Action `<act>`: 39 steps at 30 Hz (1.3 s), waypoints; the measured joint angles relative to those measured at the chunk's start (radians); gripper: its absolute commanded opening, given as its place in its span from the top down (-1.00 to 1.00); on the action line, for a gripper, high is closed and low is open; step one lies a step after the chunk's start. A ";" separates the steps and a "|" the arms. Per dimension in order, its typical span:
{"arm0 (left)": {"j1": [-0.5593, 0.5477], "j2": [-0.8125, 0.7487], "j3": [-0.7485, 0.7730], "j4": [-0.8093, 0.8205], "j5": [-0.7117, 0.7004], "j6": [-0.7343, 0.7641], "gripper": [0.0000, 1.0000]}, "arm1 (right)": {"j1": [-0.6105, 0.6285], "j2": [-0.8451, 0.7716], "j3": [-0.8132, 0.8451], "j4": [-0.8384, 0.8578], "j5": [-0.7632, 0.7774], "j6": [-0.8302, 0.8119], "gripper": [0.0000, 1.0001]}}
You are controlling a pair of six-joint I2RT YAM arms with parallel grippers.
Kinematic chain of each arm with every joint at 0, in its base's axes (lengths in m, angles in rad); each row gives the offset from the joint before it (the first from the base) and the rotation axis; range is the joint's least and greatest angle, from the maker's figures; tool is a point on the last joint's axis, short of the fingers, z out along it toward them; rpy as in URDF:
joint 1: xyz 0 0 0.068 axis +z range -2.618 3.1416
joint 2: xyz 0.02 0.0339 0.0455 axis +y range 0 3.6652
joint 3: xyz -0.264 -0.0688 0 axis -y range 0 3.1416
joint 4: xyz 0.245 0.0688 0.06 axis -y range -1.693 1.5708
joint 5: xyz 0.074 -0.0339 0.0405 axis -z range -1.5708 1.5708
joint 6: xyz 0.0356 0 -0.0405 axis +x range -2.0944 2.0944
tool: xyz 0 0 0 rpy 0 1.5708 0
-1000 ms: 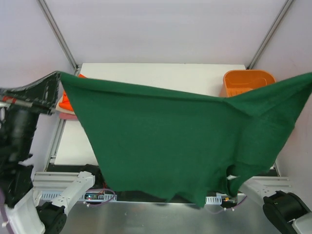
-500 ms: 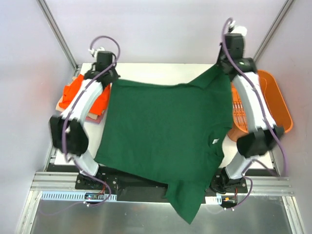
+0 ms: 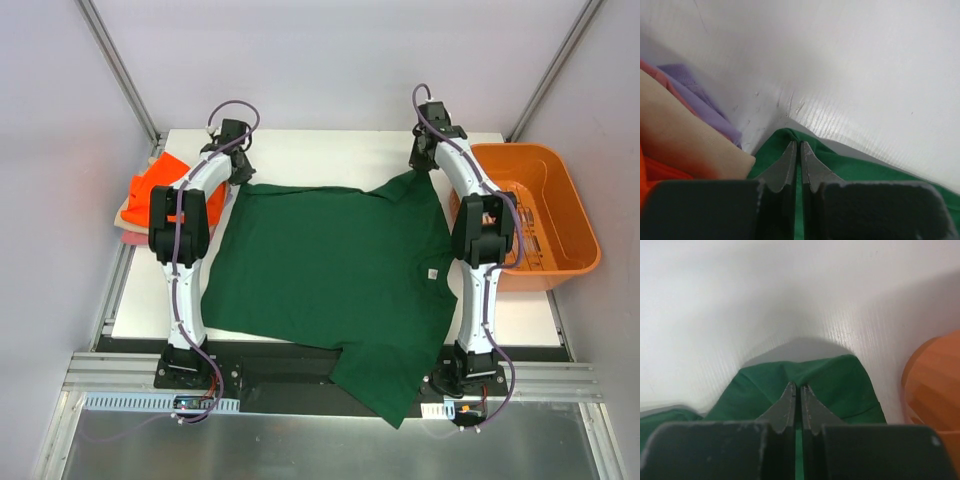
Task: Fold and stack the t-shirts
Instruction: Flatten out the tshirt, then fold the flattened tshirt in 1/3 of the way
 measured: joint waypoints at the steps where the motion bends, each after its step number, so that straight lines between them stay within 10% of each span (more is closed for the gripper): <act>1: 0.000 0.000 0.000 0.006 0.001 0.000 1.00 | -0.002 -0.004 0.001 0.013 -0.004 0.005 0.99; 39: 0.007 -0.566 -0.625 0.164 0.064 0.032 1.00 | 0.032 -1.265 -1.185 0.048 -0.221 0.278 0.99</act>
